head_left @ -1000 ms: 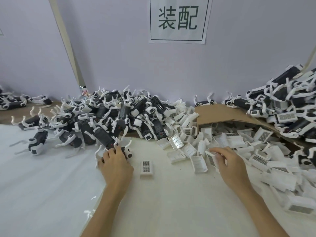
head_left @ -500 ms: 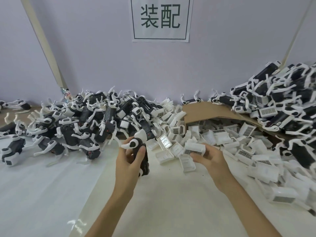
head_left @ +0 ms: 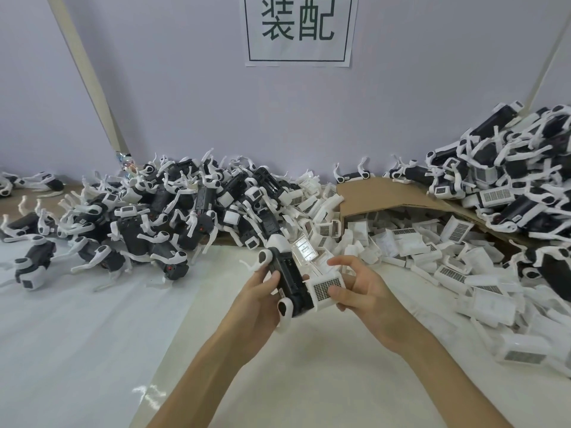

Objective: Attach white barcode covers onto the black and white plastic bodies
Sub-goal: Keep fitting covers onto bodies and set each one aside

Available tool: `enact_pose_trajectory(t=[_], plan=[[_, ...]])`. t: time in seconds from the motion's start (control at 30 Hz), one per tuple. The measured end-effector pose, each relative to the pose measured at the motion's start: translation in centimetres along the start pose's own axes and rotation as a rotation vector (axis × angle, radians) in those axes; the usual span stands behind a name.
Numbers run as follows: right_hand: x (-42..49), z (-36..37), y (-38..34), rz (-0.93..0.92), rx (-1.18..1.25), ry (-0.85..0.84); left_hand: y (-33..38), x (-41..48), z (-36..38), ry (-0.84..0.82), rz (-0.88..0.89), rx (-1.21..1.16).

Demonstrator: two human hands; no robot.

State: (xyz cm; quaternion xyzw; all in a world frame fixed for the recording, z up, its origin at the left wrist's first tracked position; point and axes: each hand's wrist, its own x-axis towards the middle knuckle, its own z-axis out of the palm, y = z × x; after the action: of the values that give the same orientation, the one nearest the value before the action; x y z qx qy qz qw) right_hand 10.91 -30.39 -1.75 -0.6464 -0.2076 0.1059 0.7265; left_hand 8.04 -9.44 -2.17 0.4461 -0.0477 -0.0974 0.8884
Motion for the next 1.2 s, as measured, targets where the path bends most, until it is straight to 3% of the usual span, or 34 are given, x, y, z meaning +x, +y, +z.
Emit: enact_pose_trajectory(t=[0.17, 0.47, 0.77, 1.0, 1.2], plan=[[-0.2, 0.1, -0.1, -0.026, -0.049, -0.029, -0.4, 0.1, -0.3, -0.082, -0.056, 0.122], [0.0, 0.2, 0.5, -0.058, -0.089, 0.059, -0.6, 0.2, -0.4, -0.184, -0.138, 0.069], [0.0, 0.0, -0.1, -0.102, -0.169, 0.194, -1.0, 0.2, -0.7, -0.158, -0.196, 0.069], [-0.4, 0.3, -0.3, -0.123, -0.188, 0.145, -1.1, 0.0, -0.1, -0.158, -0.207, 0.098], [-0.1, 1.3, 0.2, -0.146, -0.229, 0.23, -1.2, 0.0, 0.0, -0.103, -0.166, 0.11]])
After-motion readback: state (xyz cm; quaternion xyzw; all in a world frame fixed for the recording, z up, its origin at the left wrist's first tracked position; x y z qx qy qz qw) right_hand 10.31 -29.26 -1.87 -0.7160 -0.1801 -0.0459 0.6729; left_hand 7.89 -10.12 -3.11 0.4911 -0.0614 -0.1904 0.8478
